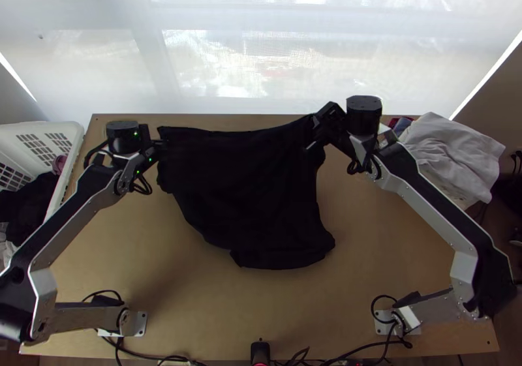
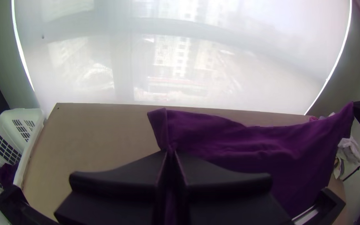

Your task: Fold the t-shirt

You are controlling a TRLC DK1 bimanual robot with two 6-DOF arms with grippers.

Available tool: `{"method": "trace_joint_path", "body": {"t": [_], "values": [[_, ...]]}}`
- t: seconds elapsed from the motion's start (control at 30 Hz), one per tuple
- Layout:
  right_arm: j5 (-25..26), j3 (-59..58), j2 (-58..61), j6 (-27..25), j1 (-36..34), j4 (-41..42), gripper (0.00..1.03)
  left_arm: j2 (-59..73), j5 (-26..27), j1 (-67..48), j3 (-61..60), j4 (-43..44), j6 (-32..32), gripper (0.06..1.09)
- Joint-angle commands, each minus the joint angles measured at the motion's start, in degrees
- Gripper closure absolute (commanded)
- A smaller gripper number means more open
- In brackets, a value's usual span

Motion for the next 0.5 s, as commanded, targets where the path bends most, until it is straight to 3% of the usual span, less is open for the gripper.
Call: {"method": "trace_joint_path", "body": {"t": [0.0,0.03,0.17,0.2,0.47], "values": [[-0.13,6.99,11.43,-0.75,-5.36,2.60,1.00,16.30,0.01,2.96,9.14,5.02,-2.51,0.96],[-0.13,7.96,12.57,-0.66,-5.71,2.60,1.00,18.24,0.01,3.05,10.99,4.93,-2.68,0.84],[-0.13,9.19,15.48,-0.66,-5.97,2.60,1.00,26.06,0.53,2.96,18.72,-2.63,-2.77,0.16],[-0.13,9.19,15.91,-0.66,-5.97,2.60,1.00,27.91,0.62,2.87,21.10,-6.59,-2.95,0.11],[-0.13,9.01,17.41,-0.49,-5.71,2.60,1.00,28.17,1.50,2.17,25.14,-24.43,1.98,0.11]]}}
